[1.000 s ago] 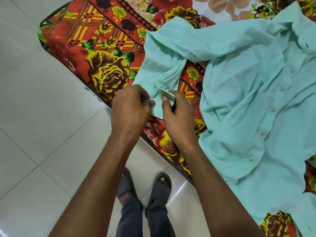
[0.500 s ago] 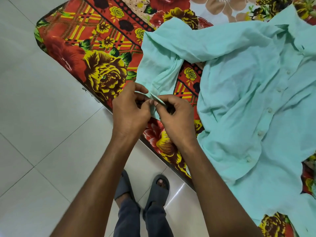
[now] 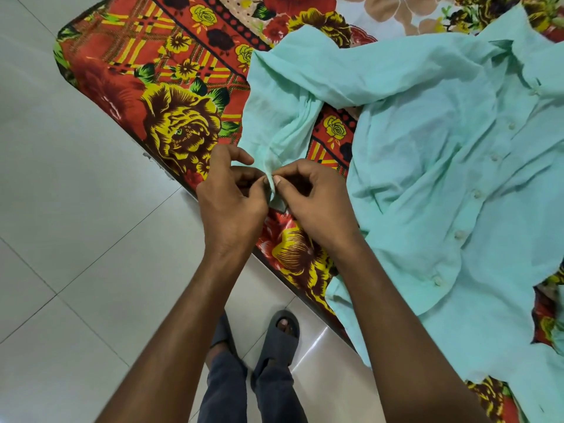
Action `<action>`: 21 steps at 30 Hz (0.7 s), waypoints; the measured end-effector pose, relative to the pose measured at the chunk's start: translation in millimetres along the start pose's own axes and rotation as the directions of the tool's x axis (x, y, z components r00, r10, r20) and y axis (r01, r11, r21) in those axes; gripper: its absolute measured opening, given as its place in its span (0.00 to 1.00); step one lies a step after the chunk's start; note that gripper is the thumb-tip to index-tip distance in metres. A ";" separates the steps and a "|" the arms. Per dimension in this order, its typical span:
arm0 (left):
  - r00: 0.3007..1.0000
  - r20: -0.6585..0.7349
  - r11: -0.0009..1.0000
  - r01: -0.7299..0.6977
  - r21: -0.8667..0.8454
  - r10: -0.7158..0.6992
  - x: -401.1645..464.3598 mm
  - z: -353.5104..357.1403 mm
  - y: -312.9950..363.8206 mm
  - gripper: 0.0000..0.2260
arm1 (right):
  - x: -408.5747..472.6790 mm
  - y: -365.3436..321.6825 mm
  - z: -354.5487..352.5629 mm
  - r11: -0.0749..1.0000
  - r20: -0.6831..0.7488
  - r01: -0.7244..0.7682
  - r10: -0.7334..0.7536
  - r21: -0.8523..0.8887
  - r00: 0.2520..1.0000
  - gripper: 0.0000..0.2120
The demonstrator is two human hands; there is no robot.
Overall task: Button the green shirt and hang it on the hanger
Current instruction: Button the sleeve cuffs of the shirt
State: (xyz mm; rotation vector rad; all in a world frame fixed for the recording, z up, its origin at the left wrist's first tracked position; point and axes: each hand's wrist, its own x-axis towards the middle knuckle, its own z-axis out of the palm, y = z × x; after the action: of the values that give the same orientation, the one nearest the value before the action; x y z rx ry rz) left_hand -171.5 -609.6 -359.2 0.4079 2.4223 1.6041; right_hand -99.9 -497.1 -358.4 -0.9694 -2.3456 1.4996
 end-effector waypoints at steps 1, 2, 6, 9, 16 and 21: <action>1.000 0.001 1.000 0.013 -0.019 -0.013 0.1 -0.1 -0.1 0.14 | 0.3 0.2 0.9 1.000 -0.018 0.000 0.000 -0.001 1.000 0.04; 1.000 0.005 0.999 0.029 -0.041 -0.028 -0.2 -0.5 -0.3 0.13 | 0.1 0.1 1.7 1.000 -0.035 0.002 -0.002 -0.006 0.999 0.03; 0.995 0.038 0.986 0.100 -0.136 -0.096 -3.0 -3.7 0.8 0.16 | -3.7 -2.4 5.2 0.998 -0.088 0.029 -0.033 -0.047 0.996 0.04; 0.988 0.016 0.976 0.154 -0.153 -0.153 -1.4 -4.2 -0.8 0.17 | -4.8 -3.6 5.8 1.000 -0.082 -0.001 0.000 -0.014 0.997 0.04; 0.988 0.102 0.988 0.122 -0.091 -0.113 -1.4 0.4 0.6 0.16 | 7.6 -16.4 -1.5 0.926 -0.026 -0.306 0.320 0.222 0.947 0.05; 0.999 0.039 0.932 -0.036 0.360 0.023 3.4 -5.1 15.1 0.18 | -0.6 -20.4 -12.1 0.988 -0.138 -0.145 0.136 -0.058 0.981 0.09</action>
State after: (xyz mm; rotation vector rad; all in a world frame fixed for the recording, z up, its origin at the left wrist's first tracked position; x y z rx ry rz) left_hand -174.6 -607.3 -343.4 0.5271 2.6970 1.1435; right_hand -102.2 -494.1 -334.9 -1.2362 -2.2885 1.3634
